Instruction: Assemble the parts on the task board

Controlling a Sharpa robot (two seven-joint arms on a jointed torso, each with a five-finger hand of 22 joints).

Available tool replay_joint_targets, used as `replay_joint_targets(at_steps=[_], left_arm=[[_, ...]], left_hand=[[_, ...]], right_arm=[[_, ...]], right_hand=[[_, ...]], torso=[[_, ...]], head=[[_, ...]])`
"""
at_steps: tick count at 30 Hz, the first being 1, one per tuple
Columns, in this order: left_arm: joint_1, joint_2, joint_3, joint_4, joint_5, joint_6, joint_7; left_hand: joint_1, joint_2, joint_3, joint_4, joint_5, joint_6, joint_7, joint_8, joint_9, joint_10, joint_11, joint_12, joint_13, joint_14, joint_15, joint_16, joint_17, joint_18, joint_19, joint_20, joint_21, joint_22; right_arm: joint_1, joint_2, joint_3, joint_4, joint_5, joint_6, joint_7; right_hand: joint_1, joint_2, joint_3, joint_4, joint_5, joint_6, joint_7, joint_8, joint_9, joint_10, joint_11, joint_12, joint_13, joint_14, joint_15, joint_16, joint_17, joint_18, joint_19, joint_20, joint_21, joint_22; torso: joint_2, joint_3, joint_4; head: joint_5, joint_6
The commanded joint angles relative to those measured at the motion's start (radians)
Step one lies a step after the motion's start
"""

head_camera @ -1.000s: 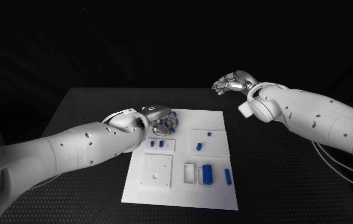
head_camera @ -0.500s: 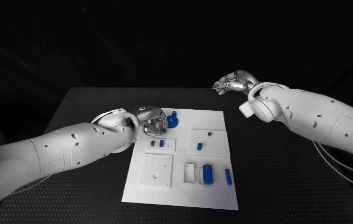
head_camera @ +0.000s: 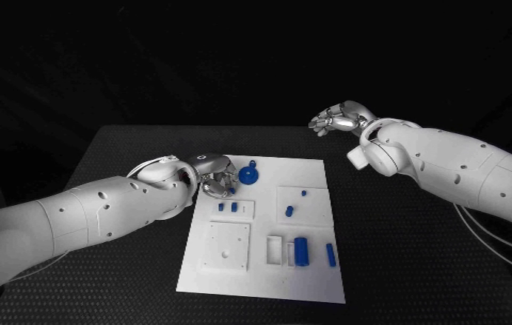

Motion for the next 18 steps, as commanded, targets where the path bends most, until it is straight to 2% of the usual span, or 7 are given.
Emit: replay_joint_targets(at_steps=[1, 18], left_arm=[[0.001, -0.002, 0.001, -0.002, -0.012, 0.026, -0.007], [0.002, 0.002, 0.001, -0.015, -0.018, 0.036, -0.012]], left_hand=[[0.002, 0.012, 0.002, -0.004, 0.001, 0.008, 0.003, 0.003, 0.001, 0.007, 0.002, 0.001, 0.001, 0.004, 0.001, 0.0, -0.002, 0.026, 0.006, -0.037, 0.003, 0.009], [0.002, 0.013, 0.003, -0.005, 0.001, 0.008, 0.003, 0.002, 0.001, 0.008, 0.002, 0.0, 0.001, 0.004, 0.001, -0.001, -0.002, 0.026, 0.006, -0.038, 0.002, 0.009]], right_arm=[[0.0, 0.0, 0.0, 0.0, -0.002, 0.008, 0.006], [0.0, -0.001, 0.0, 0.005, -0.003, 0.009, 0.007]], right_hand=[[0.003, 0.003, -0.001, 0.0, 0.0, -0.006, 0.001, 0.005, -0.002, 0.003, 0.002, -0.005, -0.001, -0.007, 0.001, -0.004, 0.001, -0.015, 0.004, 0.003, -0.007, 0.001], [0.003, 0.004, -0.001, 0.0, 0.0, -0.006, 0.001, 0.005, -0.002, 0.003, 0.002, -0.005, -0.001, -0.007, 0.001, -0.005, 0.002, -0.015, 0.005, 0.003, -0.008, 0.002]], torso=[[0.0, 0.0009, 0.0009], [-0.001, 0.0017, -0.0002]], head=[[0.0, -0.002], [-0.001, -0.002]])
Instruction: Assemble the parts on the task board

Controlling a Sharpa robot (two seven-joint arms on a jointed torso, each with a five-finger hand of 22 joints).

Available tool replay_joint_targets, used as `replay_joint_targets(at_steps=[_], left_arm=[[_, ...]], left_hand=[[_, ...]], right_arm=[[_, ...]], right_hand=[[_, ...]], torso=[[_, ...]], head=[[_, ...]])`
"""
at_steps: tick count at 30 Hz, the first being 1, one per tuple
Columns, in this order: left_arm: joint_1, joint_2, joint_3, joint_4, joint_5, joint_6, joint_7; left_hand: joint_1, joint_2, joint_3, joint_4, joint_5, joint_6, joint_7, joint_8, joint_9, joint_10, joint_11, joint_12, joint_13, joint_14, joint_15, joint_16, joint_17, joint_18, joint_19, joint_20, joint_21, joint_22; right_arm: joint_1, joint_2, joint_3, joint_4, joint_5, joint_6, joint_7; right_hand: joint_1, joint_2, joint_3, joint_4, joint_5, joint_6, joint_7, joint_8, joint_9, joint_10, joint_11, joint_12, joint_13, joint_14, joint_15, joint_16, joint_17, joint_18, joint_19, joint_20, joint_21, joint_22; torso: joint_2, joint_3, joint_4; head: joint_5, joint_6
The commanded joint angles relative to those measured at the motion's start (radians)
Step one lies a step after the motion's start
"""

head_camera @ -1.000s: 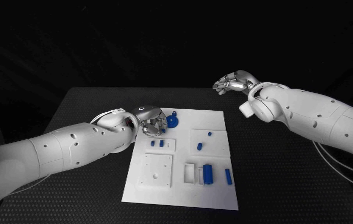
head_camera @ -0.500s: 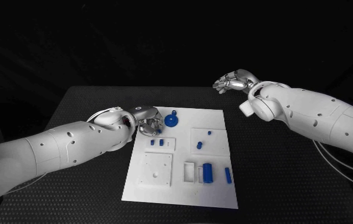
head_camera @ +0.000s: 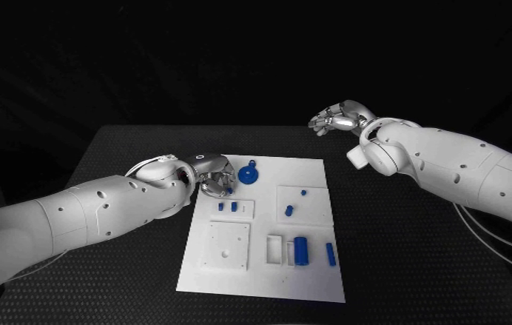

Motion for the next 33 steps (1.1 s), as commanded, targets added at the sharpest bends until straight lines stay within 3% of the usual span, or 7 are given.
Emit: replay_joint_targets(at_steps=[1, 17, 33], left_arm=[[0.001, 0.002, 0.0, -0.005, -0.01, 0.018, -0.004], [0.001, 0.024, 0.0, -0.014, -0.012, 0.011, -0.002], [0.001, 0.053, -0.001, -0.033, -0.02, 0.063, -0.02]], left_hand=[[-0.001, 0.01, 0.005, -0.003, 0.005, 0.005, 0.0, 0.006, 0.001, 0.006, -0.001, 0.003, 0.002, 0.004, 0.0, -0.001, -0.001, 0.026, 0.001, -0.036, 0.002, 0.009], [-0.001, 0.011, 0.005, -0.003, 0.005, 0.005, 0.0, 0.006, 0.0, 0.006, -0.001, 0.002, 0.002, 0.005, 0.0, -0.001, -0.001, 0.025, 0.001, -0.036, 0.002, 0.009], [-0.002, 0.012, 0.006, -0.004, 0.005, 0.005, 0.0, 0.005, 0.0, 0.007, -0.001, 0.001, 0.002, 0.005, 0.001, -0.002, -0.001, 0.024, 0.001, -0.037, 0.002, 0.01]], right_arm=[[0.0, -0.001, 0.0, 0.004, -0.002, 0.009, 0.007], [0.0, 0.001, 0.0, 0.005, -0.002, 0.009, 0.007], [0.0, 0.001, 0.0, 0.007, -0.002, 0.009, 0.006]], right_hand=[[0.003, 0.003, -0.001, 0.0, 0.0, -0.006, 0.001, 0.005, -0.001, 0.003, 0.002, -0.005, -0.001, -0.007, 0.001, -0.005, 0.001, -0.015, 0.005, 0.003, -0.004, 0.001], [0.003, 0.004, -0.001, 0.0, 0.0, -0.006, 0.001, 0.005, -0.002, 0.003, 0.002, -0.005, -0.001, -0.007, 0.001, -0.006, 0.002, -0.014, 0.005, 0.003, -0.006, 0.002], [0.003, 0.004, -0.001, 0.0, 0.0, -0.006, 0.001, 0.005, -0.002, 0.003, 0.002, -0.005, -0.001, -0.007, 0.001, -0.006, 0.002, -0.014, 0.006, 0.003, -0.007, 0.004]], torso=[[0.0, -0.0001, 0.0001], [0.0, -0.0001, -0.0007], [0.001, -0.0006, -0.0004]], head=[[0.0, 0.0], [0.0, 0.003], [-0.001, 0.003]])
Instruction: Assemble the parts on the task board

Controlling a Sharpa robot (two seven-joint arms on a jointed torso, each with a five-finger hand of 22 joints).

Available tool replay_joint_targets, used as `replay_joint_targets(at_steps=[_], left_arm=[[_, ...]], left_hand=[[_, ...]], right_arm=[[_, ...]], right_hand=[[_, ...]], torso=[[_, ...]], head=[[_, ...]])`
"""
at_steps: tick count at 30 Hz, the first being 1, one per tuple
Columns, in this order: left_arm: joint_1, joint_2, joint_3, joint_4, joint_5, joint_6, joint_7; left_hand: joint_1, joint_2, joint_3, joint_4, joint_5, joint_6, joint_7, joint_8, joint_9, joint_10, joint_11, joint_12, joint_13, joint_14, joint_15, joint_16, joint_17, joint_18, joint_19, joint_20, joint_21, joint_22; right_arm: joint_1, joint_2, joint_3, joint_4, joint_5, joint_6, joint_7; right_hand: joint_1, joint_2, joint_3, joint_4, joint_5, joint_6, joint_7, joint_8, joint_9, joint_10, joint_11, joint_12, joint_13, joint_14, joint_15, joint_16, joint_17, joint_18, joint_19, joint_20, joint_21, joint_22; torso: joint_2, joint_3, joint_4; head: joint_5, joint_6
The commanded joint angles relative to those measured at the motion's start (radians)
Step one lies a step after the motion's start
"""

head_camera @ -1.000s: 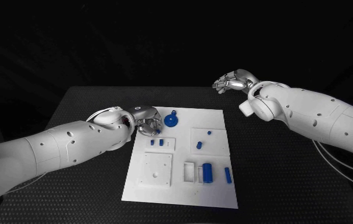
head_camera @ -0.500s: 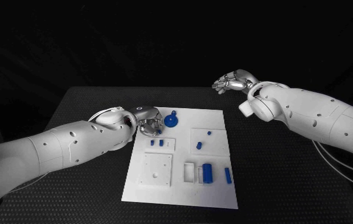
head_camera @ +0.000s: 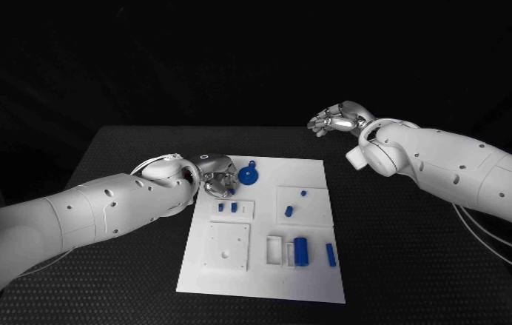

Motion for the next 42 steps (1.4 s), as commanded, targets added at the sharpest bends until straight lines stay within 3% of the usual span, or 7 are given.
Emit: replay_joint_targets(at_steps=[1, 8, 19, 32, 37, 42], left_arm=[[-0.003, 0.019, -0.002, -0.002, -0.012, 0.035, -0.01], [-0.003, 0.035, -0.007, -0.014, -0.046, 0.051, -0.004], [-0.003, 0.025, -0.016, -0.011, -0.052, 0.06, 0.01], [-0.003, 0.019, -0.02, -0.004, -0.026, -0.012, 0.021], [-0.003, 0.02, -0.02, -0.006, -0.021, -0.017, 0.02], [-0.003, 0.02, -0.02, -0.01, -0.022, 0.017, -0.008]], left_hand=[[-0.002, 0.01, 0.006, 0.003, 0.003, 0.007, -0.001, 0.003, -0.001, 0.007, 0.0, 0.001, -0.002, 0.002, -0.003, -0.002, -0.001, 0.025, -0.001, -0.039, 0.002, 0.009], [-0.002, 0.011, 0.007, 0.002, 0.004, 0.008, -0.002, 0.003, -0.001, 0.008, -0.001, 0.001, -0.001, 0.002, -0.003, -0.002, -0.001, 0.024, -0.001, -0.039, 0.002, 0.009], [-0.002, 0.011, 0.006, -0.001, 0.005, 0.012, -0.003, 0.005, 0.0, 0.014, -0.002, 0.002, 0.0, 0.003, -0.004, 0.0, 0.0, 0.023, -0.001, -0.04, 0.003, 0.011], [-0.007, 0.008, 0.005, -0.001, 0.004, 0.005, 0.0, -0.001, -0.004, 0.026, -0.006, 0.004, 0.003, 0.003, -0.008, 0.003, 0.003, 0.021, -0.002, -0.042, 0.003, 0.013], [0.002, -0.003, 0.01, -0.005, 0.002, -0.047, 0.021, -0.029, -0.018, 0.026, -0.007, 0.001, 0.006, -0.002, -0.009, 0.002, 0.004, 0.018, -0.002, -0.045, 0.001, 0.014], [0.006, -0.012, 0.011, -0.008, 0.001, -0.078, 0.025, -0.045, -0.026, 0.027, -0.006, -0.001, 0.007, -0.003, -0.008, 0.003, 0.005, 0.016, -0.001, -0.046, 0.001, 0.014]], right_arm=[[0.0, 0.001, 0.0, 0.003, -0.002, 0.01, 0.006], [0.0, 0.002, 0.0, 0.006, -0.003, 0.008, 0.002], [0.0, -0.001, 0.0, 0.008, -0.003, 0.008, 0.003], [0.0, 0.0, 0.0, 0.007, -0.003, 0.008, 0.003], [0.0, 0.0, 0.0, 0.008, -0.003, 0.01, 0.002], [0.0, -0.001, 0.0, 0.008, -0.004, 0.01, 0.001]], right_hand=[[0.003, 0.004, -0.001, 0.0, 0.0, -0.006, 0.001, 0.005, -0.001, 0.003, 0.002, -0.005, -0.001, -0.007, 0.001, -0.006, 0.001, -0.014, 0.006, 0.003, -0.003, 0.001], [0.003, 0.004, -0.001, 0.0, 0.0, -0.006, 0.001, 0.005, -0.001, 0.003, 0.002, -0.005, -0.001, -0.007, 0.001, -0.006, 0.001, -0.014, 0.006, 0.003, -0.004, 0.002], [0.003, 0.005, -0.001, 0.001, 0.0, -0.006, 0.001, 0.005, -0.001, 0.003, 0.002, -0.005, -0.001, -0.006, 0.001, -0.007, 0.002, -0.014, 0.006, 0.003, -0.005, 0.002], [0.003, 0.004, -0.001, 0.001, 0.0, -0.007, 0.001, 0.006, -0.002, 0.002, 0.002, -0.005, -0.001, -0.007, 0.001, -0.007, 0.002, -0.014, 0.006, 0.003, -0.006, 0.003], [0.003, 0.004, -0.001, 0.001, -0.001, -0.007, 0.001, 0.006, -0.002, 0.002, 0.002, -0.005, -0.001, -0.007, 0.001, -0.007, 0.002, -0.014, 0.006, 0.003, -0.006, 0.003], [0.003, 0.004, -0.001, 0.0, -0.001, -0.007, 0.001, 0.005, -0.002, 0.002, 0.002, -0.005, -0.001, -0.006, 0.001, -0.007, 0.002, -0.014, 0.007, 0.003, -0.007, 0.004]], torso=[[0.0, -0.0004, -0.0006], [0.0, 0.0004, -0.0011], [0.0, 0.0004, 0.0004], [0.001, -0.0008, 0.0006], [0.0, -0.0009, 0.0], [0.0, 0.0, 0.0003]], head=[[0.0, 0.0], [0.0, -0.002], [-0.002, -0.004], [-0.002, -0.002], [-0.002, -0.002], [-0.002, -0.002]])
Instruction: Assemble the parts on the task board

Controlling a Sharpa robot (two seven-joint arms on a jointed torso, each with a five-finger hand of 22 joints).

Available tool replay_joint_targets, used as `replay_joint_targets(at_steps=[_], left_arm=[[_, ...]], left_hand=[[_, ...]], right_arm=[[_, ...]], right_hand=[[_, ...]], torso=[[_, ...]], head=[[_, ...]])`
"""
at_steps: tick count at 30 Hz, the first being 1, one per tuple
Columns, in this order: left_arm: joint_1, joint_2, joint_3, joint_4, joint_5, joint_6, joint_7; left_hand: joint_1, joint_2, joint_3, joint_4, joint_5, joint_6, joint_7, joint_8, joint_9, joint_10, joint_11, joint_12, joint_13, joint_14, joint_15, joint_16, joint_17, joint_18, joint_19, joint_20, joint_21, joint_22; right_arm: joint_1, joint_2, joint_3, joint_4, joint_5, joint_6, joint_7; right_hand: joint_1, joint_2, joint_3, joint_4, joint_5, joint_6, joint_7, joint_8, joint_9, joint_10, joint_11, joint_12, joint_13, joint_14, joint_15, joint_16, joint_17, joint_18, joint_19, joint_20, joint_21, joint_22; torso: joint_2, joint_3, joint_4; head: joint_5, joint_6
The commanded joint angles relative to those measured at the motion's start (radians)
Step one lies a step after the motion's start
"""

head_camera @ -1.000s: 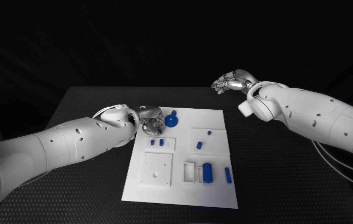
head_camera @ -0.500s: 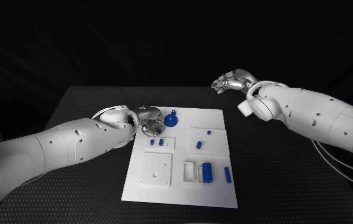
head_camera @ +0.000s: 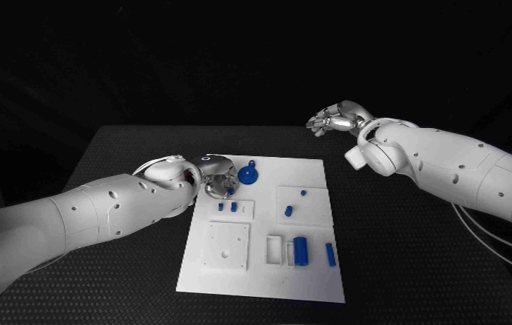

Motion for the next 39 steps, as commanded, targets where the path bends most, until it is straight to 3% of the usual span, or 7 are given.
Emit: replay_joint_targets(at_steps=[1, 8, 28, 39], left_arm=[[-0.004, 0.007, -0.001, 0.003, 0.012, 0.025, -0.007], [-0.003, 0.005, -0.001, 0.001, 0.011, 0.035, -0.015], [-0.004, -0.001, 0.0, -0.004, 0.0, 0.034, -0.042], [-0.004, -0.006, 0.0, -0.006, -0.005, 0.03, -0.048]], left_hand=[[0.004, -0.009, 0.001, -0.003, 0.003, -0.019, 0.0, -0.01, -0.003, 0.003, 0.003, -0.001, 0.002, -0.001, -0.003, 0.003, 0.002, 0.015, 0.003, -0.046, 0.001, 0.015], [0.001, -0.019, -0.004, -0.002, -0.001, -0.046, 0.001, -0.023, -0.011, 0.005, 0.002, 0.004, 0.006, -0.001, -0.003, 0.005, 0.003, 0.013, 0.005, -0.047, 0.002, 0.016], [0.01, -0.029, -0.006, -0.003, 0.002, -0.055, 0.0, -0.022, -0.018, 0.009, -0.004, 0.03, 0.023, 0.005, -0.009, 0.023, 0.013, 0.013, 0.012, -0.052, 0.009, 0.018], [0.006, -0.044, -0.014, 0.003, 0.007, -0.069, -0.006, -0.02, -0.03, -0.023, -0.011, 0.11, 0.073, 0.004, -0.016, 0.048, 0.027, 0.011, 0.016, -0.059, 0.016, 0.018]], right_arm=[[0.0, 0.0, 0.0, 0.001, -0.004, 0.01, 0.003], [0.0, -0.002, 0.0, 0.002, -0.004, 0.009, 0.004], [0.0, -0.002, 0.0, -0.001, -0.004, 0.01, 0.005], [0.0, -0.002, 0.0, -0.001, -0.004, 0.012, 0.005]], right_hand=[[0.003, 0.004, -0.001, 0.0, -0.001, -0.007, 0.001, 0.005, -0.001, 0.002, 0.002, -0.005, -0.001, -0.006, 0.001, -0.004, 0.002, -0.014, 0.007, 0.003, -0.007, 0.001], [0.003, 0.004, -0.001, 0.0, -0.002, -0.007, 0.001, 0.005, -0.001, 0.002, 0.002, -0.005, -0.001, -0.006, 0.001, -0.004, 0.002, -0.014, 0.007, 0.003, -0.007, 0.001], [0.003, 0.003, -0.001, 0.0, -0.002, -0.007, 0.001, 0.006, -0.002, 0.002, 0.002, -0.005, -0.001, -0.007, 0.001, -0.005, 0.002, -0.014, 0.007, 0.003, -0.009, 0.003], [0.004, 0.003, -0.001, 0.0, -0.002, -0.008, 0.002, 0.006, -0.002, 0.001, 0.002, -0.005, -0.001, -0.007, 0.001, -0.005, 0.002, -0.014, 0.007, 0.003, -0.01, 0.003]], torso=[[0.0, 0.0007, -0.0003], [0.0, 0.0008, -0.0007], [0.0, 0.0001, -0.0006], [0.0, -0.0004, -0.0002]], head=[[0.0, 0.0], [-0.001, -0.002], [-0.002, -0.002], [-0.002, -0.002]])
